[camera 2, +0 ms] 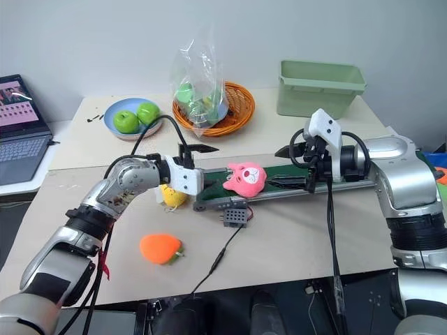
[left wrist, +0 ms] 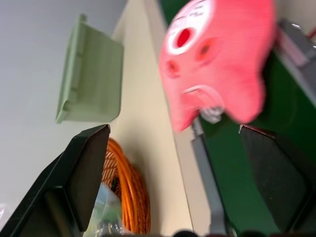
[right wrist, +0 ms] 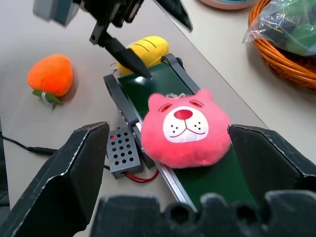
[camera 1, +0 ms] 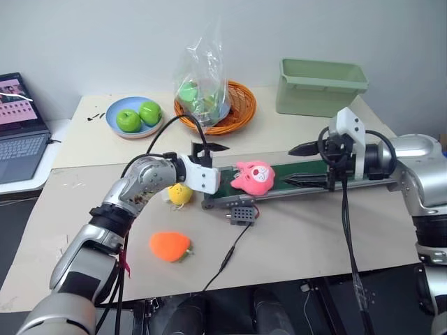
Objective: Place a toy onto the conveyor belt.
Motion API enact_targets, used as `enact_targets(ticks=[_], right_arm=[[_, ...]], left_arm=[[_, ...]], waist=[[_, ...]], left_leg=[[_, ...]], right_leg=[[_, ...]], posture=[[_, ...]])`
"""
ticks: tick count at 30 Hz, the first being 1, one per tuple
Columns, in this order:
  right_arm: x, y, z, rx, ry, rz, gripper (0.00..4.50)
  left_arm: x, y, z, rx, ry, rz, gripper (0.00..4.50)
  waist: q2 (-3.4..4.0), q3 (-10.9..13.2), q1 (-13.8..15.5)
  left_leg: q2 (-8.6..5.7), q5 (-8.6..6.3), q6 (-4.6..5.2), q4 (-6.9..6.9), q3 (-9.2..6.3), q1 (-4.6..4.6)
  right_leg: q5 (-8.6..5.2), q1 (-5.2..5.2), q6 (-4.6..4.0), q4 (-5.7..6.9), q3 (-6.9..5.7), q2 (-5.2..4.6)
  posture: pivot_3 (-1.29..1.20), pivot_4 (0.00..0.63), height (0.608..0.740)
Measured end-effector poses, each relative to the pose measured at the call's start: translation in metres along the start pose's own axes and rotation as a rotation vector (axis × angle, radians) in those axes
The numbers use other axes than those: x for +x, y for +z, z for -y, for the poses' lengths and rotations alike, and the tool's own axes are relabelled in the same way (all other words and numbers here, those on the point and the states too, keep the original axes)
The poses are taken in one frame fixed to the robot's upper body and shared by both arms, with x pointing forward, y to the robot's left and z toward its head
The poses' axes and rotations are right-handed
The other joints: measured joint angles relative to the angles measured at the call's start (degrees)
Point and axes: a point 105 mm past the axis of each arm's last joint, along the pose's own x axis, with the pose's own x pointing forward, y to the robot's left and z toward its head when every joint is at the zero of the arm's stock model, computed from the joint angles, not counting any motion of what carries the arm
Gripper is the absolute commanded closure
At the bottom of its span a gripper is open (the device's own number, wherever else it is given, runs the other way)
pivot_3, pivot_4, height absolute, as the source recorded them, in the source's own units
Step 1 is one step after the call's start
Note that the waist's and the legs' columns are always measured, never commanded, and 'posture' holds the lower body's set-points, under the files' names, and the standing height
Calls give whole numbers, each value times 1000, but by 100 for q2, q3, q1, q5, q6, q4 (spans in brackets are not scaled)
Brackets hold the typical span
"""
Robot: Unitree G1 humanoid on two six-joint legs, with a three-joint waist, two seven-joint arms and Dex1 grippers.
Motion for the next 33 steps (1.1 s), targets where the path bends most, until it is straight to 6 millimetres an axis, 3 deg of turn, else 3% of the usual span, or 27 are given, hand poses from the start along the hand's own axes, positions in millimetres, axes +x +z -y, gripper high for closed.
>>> enact_targets(ticks=[2, 5, 8, 10, 13, 20, 25, 33], right_arm=[[1, -1, -1, 1, 6, -4, 0], [1, 0, -1, -2, 9, -3, 0], [1, 0, -2, -3, 18, -3, 0], [1, 1, -2, -6, 24, -2, 0], [2, 8, -1, -19, 33, 13, 0], [9, 19, -3, -28, 72, 74, 0], [11, 18, -2, -12, 69, 86, 0], [14, 17, -2, -3, 74, 101, 0]], left_arm=[[-1, -1, -8, -162, 54, 0, 16], [-12, -1, -24, -539, 143, 41, 16], [-27, 9, -29, -844, 133, 148, 16], [-38, 18, -28, -953, 105, 212, 16], [-58, 22, -22, -1029, 46, 217, 16], [-92, 6, -7, -1116, 44, 142, 16], [-130, -6, 7, -1154, 98, 67, 16], [-137, -3, -2, -1149, 156, 84, 16]], waist=[[0, 0, 0], [0, 0, -19], [0, 0, -42], [0, 0, -45], [0, 0, -70], [0, 0, -26], [1, 0, -33], [1, 0, 7]], left_leg=[[0, 0, 0, 2, 0, -1], [3, -2, 4, 5, -1, 1], [4, -1, 1, 5, -1, 3], [5, 0, 0, 5, -1, 4], [5, 12, -22, 1, 0, 11], [7, 6, -13, -4, 0, 32], [10, 11, -23, -9, 1, 27], [9, 6, -14, -8, 1, 31]], right_leg=[[0, -1, 0, 0, 0, 0], [0, 0, 1, 4, 0, 2], [-1, 0, 1, 4, 1, 3], [-1, 0, 1, 4, 2, 4], [-1, 0, 1, -3, 7, 5], [-1, 13, 0, -5, 7, 6], [-1, 3, -2, -6, 8, 7], [-1, 10, -2, -6, 3, 4]], posture=[[0, 150, 740], [0, 150, 740], [0, 150, 740], [0, 150, 740], [0, 150, 740], [0, 150, 740], [0, 150, 740], [0, 150, 740]])
